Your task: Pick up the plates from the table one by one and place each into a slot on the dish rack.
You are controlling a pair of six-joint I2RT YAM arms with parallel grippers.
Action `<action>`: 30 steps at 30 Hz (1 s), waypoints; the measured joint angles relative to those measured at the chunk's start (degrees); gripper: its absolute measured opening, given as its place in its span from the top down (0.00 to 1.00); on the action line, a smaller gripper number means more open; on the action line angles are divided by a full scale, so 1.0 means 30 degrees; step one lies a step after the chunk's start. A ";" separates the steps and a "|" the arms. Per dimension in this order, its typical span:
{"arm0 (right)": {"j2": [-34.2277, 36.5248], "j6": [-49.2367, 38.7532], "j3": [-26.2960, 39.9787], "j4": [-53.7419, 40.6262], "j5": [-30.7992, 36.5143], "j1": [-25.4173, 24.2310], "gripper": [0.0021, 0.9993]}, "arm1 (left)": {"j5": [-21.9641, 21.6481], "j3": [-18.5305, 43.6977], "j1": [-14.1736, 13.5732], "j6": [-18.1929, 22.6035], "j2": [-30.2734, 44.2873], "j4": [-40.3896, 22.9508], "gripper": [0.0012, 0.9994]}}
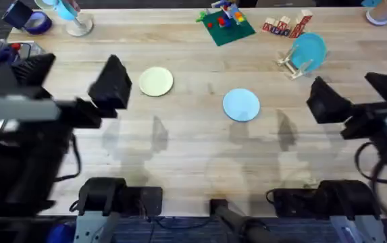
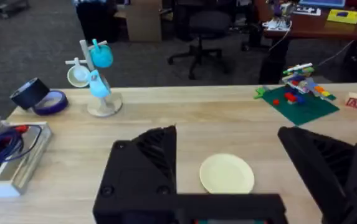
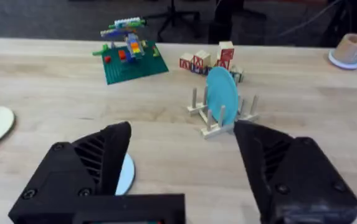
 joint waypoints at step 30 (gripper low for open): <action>1.7671 -0.0007 1.5054 -0.9365 -0.0043 0.0000 0.00 | 0.0657 1.9698 0.0000 0.0044 2.1377 -1.3333 0.01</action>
